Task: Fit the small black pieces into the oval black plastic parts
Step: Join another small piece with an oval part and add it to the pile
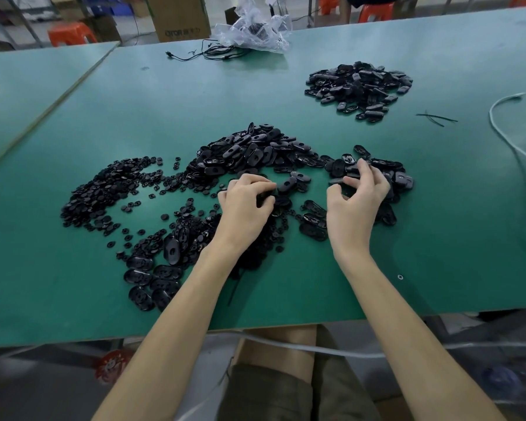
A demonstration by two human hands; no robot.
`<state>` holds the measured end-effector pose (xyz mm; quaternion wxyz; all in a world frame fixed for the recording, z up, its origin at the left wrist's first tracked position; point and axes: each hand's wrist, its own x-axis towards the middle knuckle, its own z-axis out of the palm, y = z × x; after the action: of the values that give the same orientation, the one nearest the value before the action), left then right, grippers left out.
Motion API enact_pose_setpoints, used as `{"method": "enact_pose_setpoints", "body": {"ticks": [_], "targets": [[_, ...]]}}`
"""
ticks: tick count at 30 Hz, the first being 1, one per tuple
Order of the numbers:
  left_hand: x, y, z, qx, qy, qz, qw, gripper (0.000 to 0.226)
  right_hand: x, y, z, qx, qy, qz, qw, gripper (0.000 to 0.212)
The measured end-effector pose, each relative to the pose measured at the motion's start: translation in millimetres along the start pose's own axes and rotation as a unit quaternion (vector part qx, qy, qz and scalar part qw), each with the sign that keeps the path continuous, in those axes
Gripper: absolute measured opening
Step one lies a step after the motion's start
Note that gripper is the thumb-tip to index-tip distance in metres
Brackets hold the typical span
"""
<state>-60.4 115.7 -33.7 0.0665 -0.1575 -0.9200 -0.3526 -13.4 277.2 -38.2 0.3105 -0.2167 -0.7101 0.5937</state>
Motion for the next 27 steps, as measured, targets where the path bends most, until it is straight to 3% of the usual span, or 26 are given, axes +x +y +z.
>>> {"method": "enact_pose_setpoints", "body": {"ticks": [8,14,20,23,25,27], "targets": [[-0.3,-1.1,0.4,0.005,0.012,0.012,1.0,0.018,-0.5,-2.7,-0.1,-0.006,-0.007,-0.055,0.998,0.059],[-1.3,1.6,-0.5,-0.012,0.031,0.021,0.999,0.01,-3.9,-0.8,3.4,-0.07,-0.14,-0.116,0.981,0.026],[-2.3,3.5,-5.4,-0.132,0.018,0.006,0.991,0.008,-7.5,-1.8,5.4,-0.073,-0.243,-0.126,0.959,0.033],[-2.7,6.4,-5.0,-0.141,0.019,0.011,0.99,0.005,-6.3,-2.4,5.0,-0.071,-0.233,-0.121,0.962,0.029],[-1.4,5.3,-4.4,-0.11,0.065,0.011,0.992,0.008,-5.2,-2.1,4.5,-0.068,-0.207,-0.105,0.97,0.027],[0.9,-0.7,-6.4,-0.011,0.148,-0.005,0.989,0.007,-5.3,-1.6,4.0,-0.058,-0.19,-0.089,0.976,0.025]]}}
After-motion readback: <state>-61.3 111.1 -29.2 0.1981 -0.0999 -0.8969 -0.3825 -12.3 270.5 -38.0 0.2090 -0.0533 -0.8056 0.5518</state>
